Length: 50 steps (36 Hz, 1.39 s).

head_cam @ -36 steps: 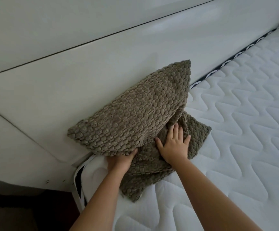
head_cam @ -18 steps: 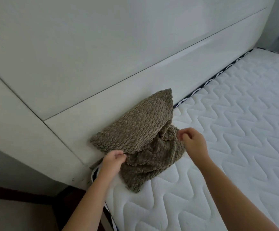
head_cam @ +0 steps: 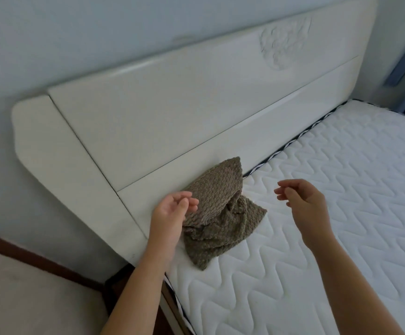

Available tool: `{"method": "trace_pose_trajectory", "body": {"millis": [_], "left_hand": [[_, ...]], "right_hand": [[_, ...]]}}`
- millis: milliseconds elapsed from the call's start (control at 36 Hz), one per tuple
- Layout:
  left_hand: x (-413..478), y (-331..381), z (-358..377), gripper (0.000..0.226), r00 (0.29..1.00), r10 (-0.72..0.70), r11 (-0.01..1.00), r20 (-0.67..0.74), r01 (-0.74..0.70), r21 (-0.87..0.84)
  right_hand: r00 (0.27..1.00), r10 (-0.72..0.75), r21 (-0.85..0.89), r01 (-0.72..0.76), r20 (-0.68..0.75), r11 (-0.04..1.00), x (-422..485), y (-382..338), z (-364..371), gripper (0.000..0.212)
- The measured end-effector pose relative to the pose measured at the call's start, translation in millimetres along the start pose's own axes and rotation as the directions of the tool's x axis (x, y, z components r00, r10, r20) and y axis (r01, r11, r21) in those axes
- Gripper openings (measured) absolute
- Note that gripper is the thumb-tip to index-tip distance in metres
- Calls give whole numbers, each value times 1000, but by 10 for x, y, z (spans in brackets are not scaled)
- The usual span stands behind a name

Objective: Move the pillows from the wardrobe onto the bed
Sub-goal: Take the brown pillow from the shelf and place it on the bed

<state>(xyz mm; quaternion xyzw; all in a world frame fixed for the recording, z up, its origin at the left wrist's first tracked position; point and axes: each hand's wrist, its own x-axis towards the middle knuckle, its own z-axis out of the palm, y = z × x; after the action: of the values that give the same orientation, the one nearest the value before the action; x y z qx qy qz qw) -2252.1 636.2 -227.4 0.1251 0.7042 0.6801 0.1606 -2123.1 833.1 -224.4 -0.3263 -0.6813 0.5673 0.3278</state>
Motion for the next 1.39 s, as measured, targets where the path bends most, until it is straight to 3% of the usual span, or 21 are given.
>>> {"method": "trace_pose_trajectory", "body": {"millis": [278, 639, 778, 1028, 1222, 1389], "left_hand": [[-656, 631, 36, 26, 997, 1, 997, -72, -6, -78], [-891, 818, 178, 21, 999, 38, 999, -2, -38, -2], [-602, 675, 255, 18, 998, 41, 996, 38, -44, 78], [440, 242, 321, 21, 989, -21, 965, 148, -18, 260], [1315, -155, 360, 12, 962, -110, 856, 251, -37, 516], [1831, -532, 541, 35, 858, -327, 719, 397, -46, 694]], "right_hand": [[1000, -27, 79, 27, -2, 997, -525, -721, -373, 24], [1000, 17, 91, -19, 26, 996, -799, -883, -539, 25], [997, 60, 167, -68, 50, 984, -721, -824, -367, 19], [971, 230, 235, -209, -64, 949, -210, -465, 158, 16], [934, 343, 204, -318, -103, 926, 297, -170, 612, 16], [904, 408, 110, -396, -130, 912, 653, 118, 936, 18]]}}
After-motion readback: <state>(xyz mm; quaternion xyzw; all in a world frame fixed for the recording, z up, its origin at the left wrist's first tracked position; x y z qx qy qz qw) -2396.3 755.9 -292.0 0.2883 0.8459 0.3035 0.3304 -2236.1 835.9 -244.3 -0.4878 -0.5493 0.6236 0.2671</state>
